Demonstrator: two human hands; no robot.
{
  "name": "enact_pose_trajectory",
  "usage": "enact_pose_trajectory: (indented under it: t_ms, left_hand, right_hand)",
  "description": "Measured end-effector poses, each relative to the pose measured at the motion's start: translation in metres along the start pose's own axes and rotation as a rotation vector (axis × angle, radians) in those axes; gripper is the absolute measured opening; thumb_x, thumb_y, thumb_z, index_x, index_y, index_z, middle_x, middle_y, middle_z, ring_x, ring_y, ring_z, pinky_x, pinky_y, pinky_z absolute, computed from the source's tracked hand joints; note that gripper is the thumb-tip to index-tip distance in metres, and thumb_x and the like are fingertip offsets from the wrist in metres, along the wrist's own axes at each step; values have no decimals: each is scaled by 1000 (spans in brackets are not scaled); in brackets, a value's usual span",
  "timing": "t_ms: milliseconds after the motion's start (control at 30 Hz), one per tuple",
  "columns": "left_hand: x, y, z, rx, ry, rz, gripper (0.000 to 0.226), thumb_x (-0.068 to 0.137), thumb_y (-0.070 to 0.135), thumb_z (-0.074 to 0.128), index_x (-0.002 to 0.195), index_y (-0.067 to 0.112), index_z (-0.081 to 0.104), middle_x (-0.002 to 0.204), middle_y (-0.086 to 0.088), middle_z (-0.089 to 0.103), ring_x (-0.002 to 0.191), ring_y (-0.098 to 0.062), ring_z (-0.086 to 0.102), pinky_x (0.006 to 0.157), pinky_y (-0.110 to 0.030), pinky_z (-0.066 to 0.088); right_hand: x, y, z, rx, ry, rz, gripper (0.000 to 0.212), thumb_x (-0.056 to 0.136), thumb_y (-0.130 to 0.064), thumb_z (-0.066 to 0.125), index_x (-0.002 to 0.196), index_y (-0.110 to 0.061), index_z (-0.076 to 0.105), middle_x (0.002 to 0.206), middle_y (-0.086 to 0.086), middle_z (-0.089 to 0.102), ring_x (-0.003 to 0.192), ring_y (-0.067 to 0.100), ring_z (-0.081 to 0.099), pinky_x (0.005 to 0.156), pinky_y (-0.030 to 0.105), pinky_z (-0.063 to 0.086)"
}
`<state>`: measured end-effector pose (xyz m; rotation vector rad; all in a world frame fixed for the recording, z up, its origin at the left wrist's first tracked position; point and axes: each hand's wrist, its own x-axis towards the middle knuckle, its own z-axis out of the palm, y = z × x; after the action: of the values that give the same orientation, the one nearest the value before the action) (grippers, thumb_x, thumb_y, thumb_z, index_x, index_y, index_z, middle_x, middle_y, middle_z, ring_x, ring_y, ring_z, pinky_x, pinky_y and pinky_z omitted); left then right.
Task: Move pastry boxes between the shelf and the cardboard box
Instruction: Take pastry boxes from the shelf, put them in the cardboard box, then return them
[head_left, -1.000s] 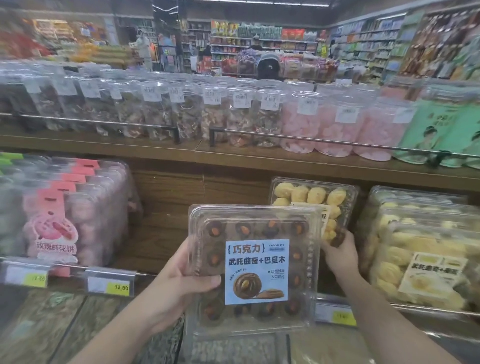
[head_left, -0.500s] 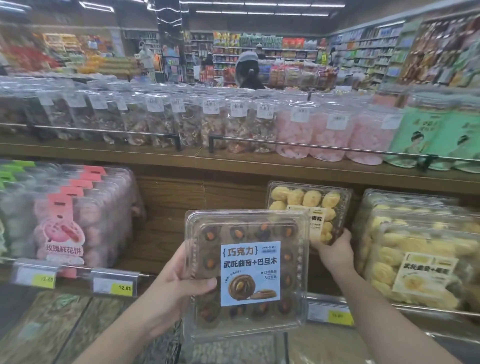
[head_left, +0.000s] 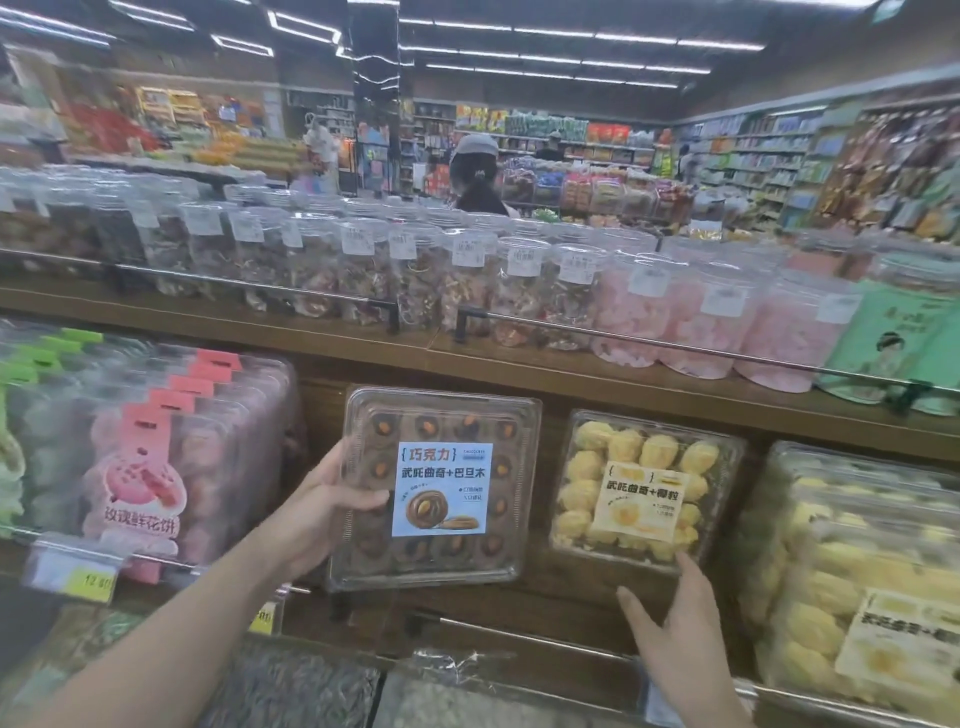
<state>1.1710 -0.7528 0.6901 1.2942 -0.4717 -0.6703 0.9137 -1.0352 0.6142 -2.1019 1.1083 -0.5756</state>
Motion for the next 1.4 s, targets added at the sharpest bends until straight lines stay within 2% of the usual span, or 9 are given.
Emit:
enact_pose_trajectory:
  t_ms: [133, 333, 433, 600, 733, 900, 1200, 1300, 1400]
  left_hand:
    - [40, -3, -18, -27, 3, -44, 71, 76, -14, 65, 138, 19, 53, 129, -12, 72, 121, -34, 68, 98, -50, 51]
    - [88, -17, -40, 60, -66, -64, 68, 83, -20, 61, 141, 14, 51, 134, -17, 69, 123, -35, 67, 98, -46, 53]
    - [102, -21, -45, 104, -104, -80, 72, 77, -12, 74, 141, 11, 51, 133, -19, 69, 123, -39, 66, 102, -52, 52]
    - [112, -29, -52, 336, 164, 33, 58, 78, -9, 81, 128, 16, 64, 124, -15, 74, 118, -34, 69, 100, -48, 56]
    - [112, -27, -52, 460, 248, 79, 55, 79, 0, 84, 128, 11, 64, 117, -9, 75, 105, -20, 71, 95, -41, 57]
    - [113, -30, -60, 525, 286, 40, 52, 76, 3, 89, 121, 17, 67, 112, -5, 78, 107, -25, 74, 103, -51, 55]
    - [104, -21, -55, 715, 387, -2, 73, 77, 12, 89, 140, 16, 53, 126, -7, 72, 117, -28, 68, 107, -51, 52]
    - [89, -8, -52, 841, 333, -52, 95, 76, 14, 90, 155, 15, 37, 141, -8, 64, 130, -29, 60, 114, -48, 44]
    - [59, 8, -41, 1068, 276, -87, 93, 81, 16, 86, 157, 11, 32, 147, -13, 58, 137, -32, 54, 114, -42, 40]
  right_hand:
    - [1, -9, 11, -15, -32, -26, 84, 86, -34, 77, 153, -8, 33, 153, 12, 41, 143, 27, 36, 120, 40, 29]
    - [5, -27, 15, -16, -75, -101, 77, 92, -40, 68, 155, -19, 29, 157, 1, 35, 145, 19, 32, 117, 35, 30]
    - [10, -32, 18, -52, -90, -122, 75, 93, -41, 67, 155, -24, 28, 156, -3, 35, 139, 22, 41, 117, 40, 36]
    - [10, -33, 20, -57, -98, -136, 74, 94, -42, 66, 155, -24, 28, 155, -4, 35, 122, 27, 56, 111, 40, 41]
    - [7, -34, 21, -37, -98, -143, 74, 94, -40, 66, 155, -24, 28, 153, -6, 36, 100, 10, 61, 101, 33, 45]
    - [3, -32, 19, -37, -92, -157, 71, 95, -38, 67, 154, -23, 31, 155, -3, 37, 143, 14, 35, 119, 35, 31]
    - [-3, -31, 9, -80, -120, -156, 73, 95, -38, 66, 155, -20, 29, 156, -1, 36, 146, 15, 32, 120, 33, 27]
    - [-7, -34, 4, -105, -147, -165, 74, 96, -37, 65, 156, -18, 26, 158, 1, 34, 147, 16, 29, 118, 31, 26]
    - [-11, -41, -5, -146, -195, -174, 76, 97, -39, 64, 158, -18, 24, 160, 1, 32, 148, 18, 28, 118, 32, 26]
